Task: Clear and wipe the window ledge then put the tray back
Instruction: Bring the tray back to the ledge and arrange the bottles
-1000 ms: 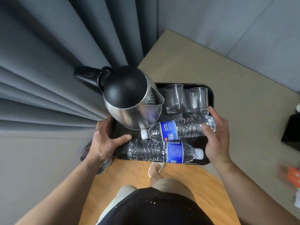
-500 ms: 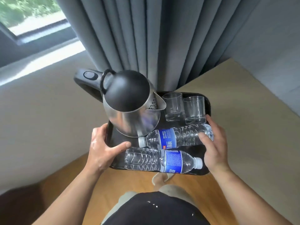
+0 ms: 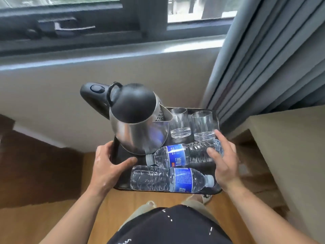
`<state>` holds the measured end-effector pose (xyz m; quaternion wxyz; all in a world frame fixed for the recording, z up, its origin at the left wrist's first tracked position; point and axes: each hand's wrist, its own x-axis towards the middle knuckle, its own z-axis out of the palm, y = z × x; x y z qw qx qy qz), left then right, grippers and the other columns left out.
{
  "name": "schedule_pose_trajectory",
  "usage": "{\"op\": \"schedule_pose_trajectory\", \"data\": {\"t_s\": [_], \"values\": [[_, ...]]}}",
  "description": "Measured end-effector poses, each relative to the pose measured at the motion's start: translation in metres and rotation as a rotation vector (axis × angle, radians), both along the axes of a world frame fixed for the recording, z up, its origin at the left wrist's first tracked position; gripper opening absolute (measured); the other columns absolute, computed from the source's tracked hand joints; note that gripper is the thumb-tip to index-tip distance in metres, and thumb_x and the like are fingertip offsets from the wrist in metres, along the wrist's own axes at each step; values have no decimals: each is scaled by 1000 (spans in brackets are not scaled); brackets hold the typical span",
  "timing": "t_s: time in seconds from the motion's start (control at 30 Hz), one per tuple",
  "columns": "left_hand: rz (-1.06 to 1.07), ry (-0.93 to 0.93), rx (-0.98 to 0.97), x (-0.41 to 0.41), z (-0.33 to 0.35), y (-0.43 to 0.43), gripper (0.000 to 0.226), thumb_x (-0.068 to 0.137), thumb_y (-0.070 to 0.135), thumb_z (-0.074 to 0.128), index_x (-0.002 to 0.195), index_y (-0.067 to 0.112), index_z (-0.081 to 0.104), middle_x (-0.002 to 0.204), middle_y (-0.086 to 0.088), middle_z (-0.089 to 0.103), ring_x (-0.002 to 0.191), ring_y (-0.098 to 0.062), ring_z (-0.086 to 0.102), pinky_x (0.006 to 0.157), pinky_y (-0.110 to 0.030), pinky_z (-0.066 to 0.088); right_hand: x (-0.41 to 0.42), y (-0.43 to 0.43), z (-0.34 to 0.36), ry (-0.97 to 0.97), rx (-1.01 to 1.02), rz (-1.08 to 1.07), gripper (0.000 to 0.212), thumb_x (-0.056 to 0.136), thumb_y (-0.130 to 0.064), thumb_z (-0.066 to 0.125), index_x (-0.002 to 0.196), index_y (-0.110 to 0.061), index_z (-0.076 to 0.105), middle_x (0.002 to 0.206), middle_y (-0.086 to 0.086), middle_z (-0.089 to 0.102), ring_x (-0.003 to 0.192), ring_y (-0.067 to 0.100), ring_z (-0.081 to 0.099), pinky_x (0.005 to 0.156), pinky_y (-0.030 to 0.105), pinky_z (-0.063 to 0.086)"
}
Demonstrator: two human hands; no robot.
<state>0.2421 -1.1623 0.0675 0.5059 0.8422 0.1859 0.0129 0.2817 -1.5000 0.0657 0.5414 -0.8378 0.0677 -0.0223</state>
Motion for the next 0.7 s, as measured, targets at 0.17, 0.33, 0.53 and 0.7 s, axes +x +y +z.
{"op": "schedule_pose_trajectory", "data": {"t_s": [0.17, 0.33, 0.53, 0.7], "values": [[160, -3, 19, -56, 1, 65, 91, 45, 75, 76, 123, 37, 50, 116, 7, 50, 105, 13, 49, 82, -13, 40, -1, 74, 1, 13, -8, 168, 82, 72, -64, 52, 147, -32, 50, 136, 3, 51, 118, -23, 40, 107, 15, 32], [364, -11, 4, -110, 7, 112, 103, 36, 87, 75, 122, 36, 51, 116, 8, 51, 108, 1, 53, 86, -25, 43, 6, 144, 0, 22, -45, 342, 78, 72, -65, 52, 145, -38, 48, 136, 5, 52, 118, -24, 38, 111, 31, 34], [614, -5, -3, -167, 14, 149, 113, 30, 96, 68, 123, 35, 51, 113, 10, 51, 107, -9, 54, 84, -25, 43, 15, 227, 8, 12, -48, 582, 76, 71, -63, 50, 143, -41, 47, 131, 7, 53, 113, -28, 37, 96, -2, 26], [774, 15, -4, -202, 20, 171, 117, 32, 98, 66, 126, 30, 55, 116, 8, 52, 106, -3, 55, 82, -25, 43, 23, 292, 15, 24, -36, 764, 74, 71, -65, 50, 142, -43, 47, 131, 6, 53, 117, -22, 38, 96, -4, 23]]}}
